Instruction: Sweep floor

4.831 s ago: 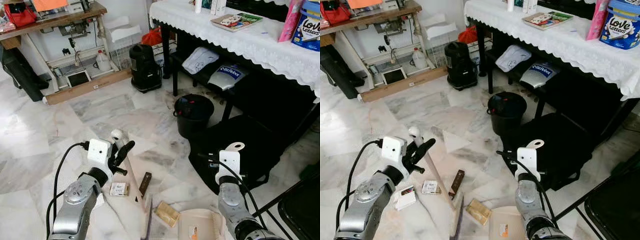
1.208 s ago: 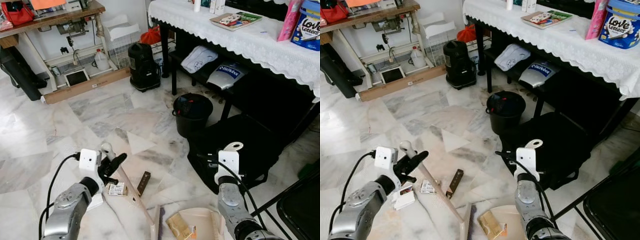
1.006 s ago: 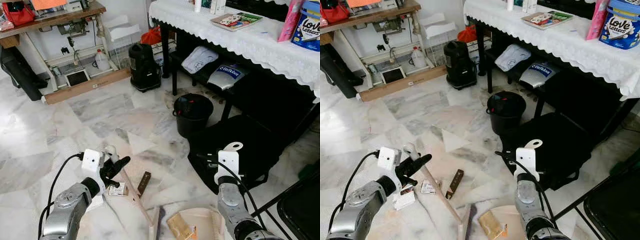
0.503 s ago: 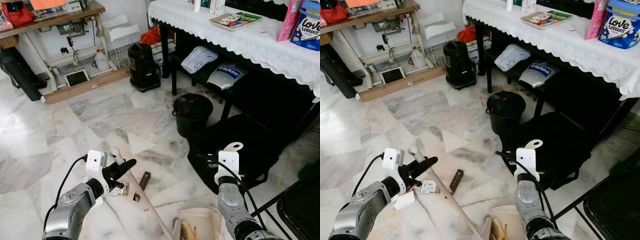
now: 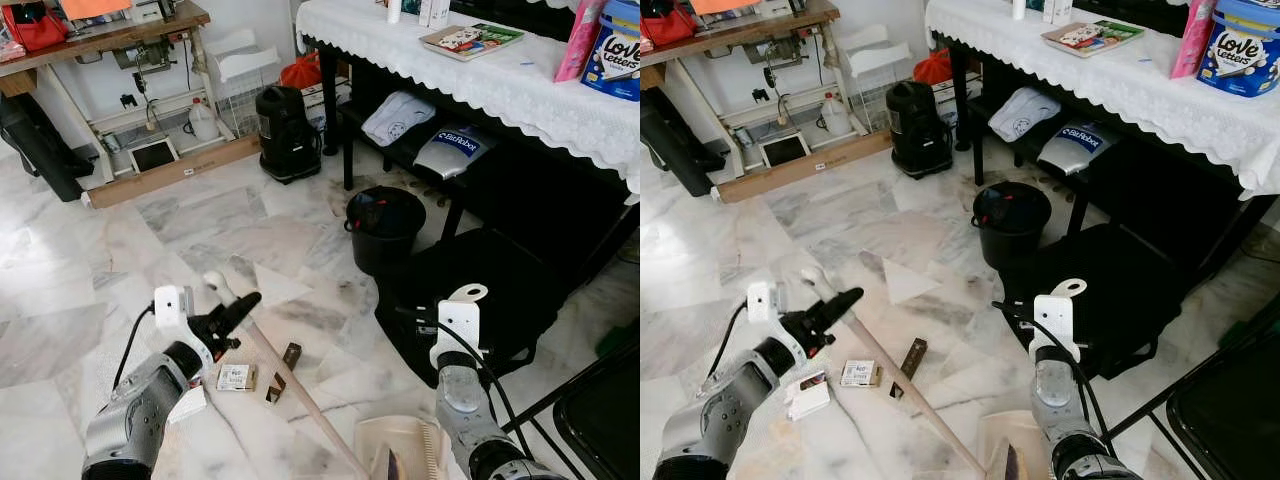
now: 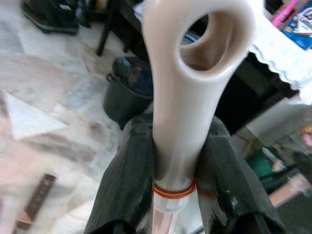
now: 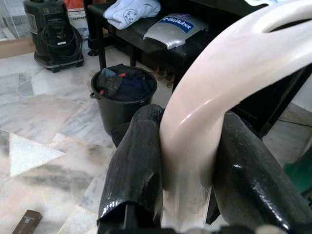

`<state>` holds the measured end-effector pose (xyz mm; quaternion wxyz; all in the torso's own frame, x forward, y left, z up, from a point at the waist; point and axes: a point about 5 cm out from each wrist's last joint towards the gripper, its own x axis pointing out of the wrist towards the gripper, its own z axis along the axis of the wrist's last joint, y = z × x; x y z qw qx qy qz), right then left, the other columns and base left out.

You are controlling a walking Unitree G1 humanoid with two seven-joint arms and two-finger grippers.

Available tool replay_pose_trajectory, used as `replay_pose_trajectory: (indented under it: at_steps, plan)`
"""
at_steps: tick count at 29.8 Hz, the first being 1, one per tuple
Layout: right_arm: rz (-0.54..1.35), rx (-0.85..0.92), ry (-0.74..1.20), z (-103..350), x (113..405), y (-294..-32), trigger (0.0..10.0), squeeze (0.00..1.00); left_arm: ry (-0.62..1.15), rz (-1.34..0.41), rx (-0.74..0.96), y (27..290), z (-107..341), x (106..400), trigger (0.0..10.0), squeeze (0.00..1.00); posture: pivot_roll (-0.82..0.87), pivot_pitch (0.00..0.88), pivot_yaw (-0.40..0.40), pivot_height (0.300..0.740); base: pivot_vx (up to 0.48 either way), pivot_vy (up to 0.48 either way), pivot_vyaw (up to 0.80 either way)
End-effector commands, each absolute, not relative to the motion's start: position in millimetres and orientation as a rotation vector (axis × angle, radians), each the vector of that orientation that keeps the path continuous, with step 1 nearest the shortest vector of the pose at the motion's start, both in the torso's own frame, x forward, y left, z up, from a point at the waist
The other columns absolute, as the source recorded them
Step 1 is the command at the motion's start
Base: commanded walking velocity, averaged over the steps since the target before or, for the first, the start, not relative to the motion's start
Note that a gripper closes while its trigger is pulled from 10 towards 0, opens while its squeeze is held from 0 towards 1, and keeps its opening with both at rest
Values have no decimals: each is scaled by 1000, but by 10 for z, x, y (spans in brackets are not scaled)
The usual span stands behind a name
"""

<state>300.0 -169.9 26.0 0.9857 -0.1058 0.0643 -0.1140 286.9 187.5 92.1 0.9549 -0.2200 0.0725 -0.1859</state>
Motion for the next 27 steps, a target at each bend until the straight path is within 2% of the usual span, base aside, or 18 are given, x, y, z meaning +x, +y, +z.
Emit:
replay_pose_trajectory:
  at_steps: [1, 3, 7, 11, 20, 27]
  plan:
    - [-215, -182, 182, 178, 2960, -1637, 10000, 0, 24, -344, -363, 1915, 1167, 2934, 10000, 0, 186, 37, 80, 740, 0, 0, 0]
    - [-240, -152, 141, 260, 3014, -1663, 10000, 0, -44, -334, -221, 1857, 1302, 2946, 10000, 0, 182, 30, 75, 740, 0, 0, 0]
    - [-260, -134, 95, 337, 3055, -1686, 10000, 0, -112, -271, -165, 1862, 1400, 2976, 10000, 0, 177, 22, 71, 740, 0, 0, 0]
    - [-315, -72, 26, 449, 3093, -1769, 10000, 0, -203, -190, -8, 1896, 1503, 2992, 10000, 0, 165, 0, 56, 740, 0, 0, 0]
    - [-320, -54, -88, 614, 3129, -1817, 10000, 0, -257, -141, 67, 1835, 1509, 2949, 10000, 0, 147, 0, 35, 740, 0, 0, 0]
    - [-313, -46, -210, 833, 3163, -1838, 10000, 0, -252, -180, 144, 1653, 1366, 2887, 10000, 0, 121, 0, 12, 740, 0, 0, 0]
